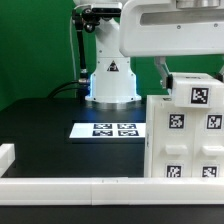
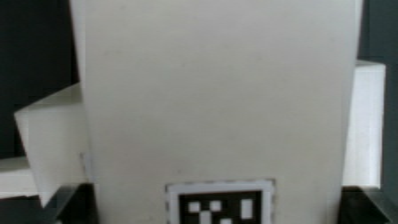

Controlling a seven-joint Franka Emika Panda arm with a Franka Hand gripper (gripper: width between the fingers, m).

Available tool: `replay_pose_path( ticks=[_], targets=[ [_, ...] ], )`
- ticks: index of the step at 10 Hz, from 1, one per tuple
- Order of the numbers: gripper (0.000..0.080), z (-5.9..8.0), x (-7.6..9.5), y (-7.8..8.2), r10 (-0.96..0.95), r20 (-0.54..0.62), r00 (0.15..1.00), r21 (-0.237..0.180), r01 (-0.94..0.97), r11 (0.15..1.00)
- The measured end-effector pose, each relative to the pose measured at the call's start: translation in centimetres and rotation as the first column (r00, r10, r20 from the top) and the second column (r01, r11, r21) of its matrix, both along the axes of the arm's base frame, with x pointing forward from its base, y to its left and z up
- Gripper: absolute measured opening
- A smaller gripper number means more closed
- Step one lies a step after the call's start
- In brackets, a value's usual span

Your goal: Assemble cabinet

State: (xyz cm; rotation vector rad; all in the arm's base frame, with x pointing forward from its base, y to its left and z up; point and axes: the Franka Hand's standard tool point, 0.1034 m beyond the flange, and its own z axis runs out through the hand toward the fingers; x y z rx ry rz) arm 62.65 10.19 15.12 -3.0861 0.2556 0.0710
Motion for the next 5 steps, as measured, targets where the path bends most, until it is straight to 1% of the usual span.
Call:
replay_pose_path(
  ticks=[2,3,5],
  targets=[
    [0.0553,0.04,0.16,-0.22,-0.19,-0.001,0.982,-0.003,0.19,0.982],
    [0.0553,0.01,0.19,-0.42,-0.309,-0.007,0.951,0.006,0.309,0.951],
    [0.0553,0.01,0.41,-0.49,-0.59,-0.044,0.806,0.039,0.592,0.805]
  ],
)
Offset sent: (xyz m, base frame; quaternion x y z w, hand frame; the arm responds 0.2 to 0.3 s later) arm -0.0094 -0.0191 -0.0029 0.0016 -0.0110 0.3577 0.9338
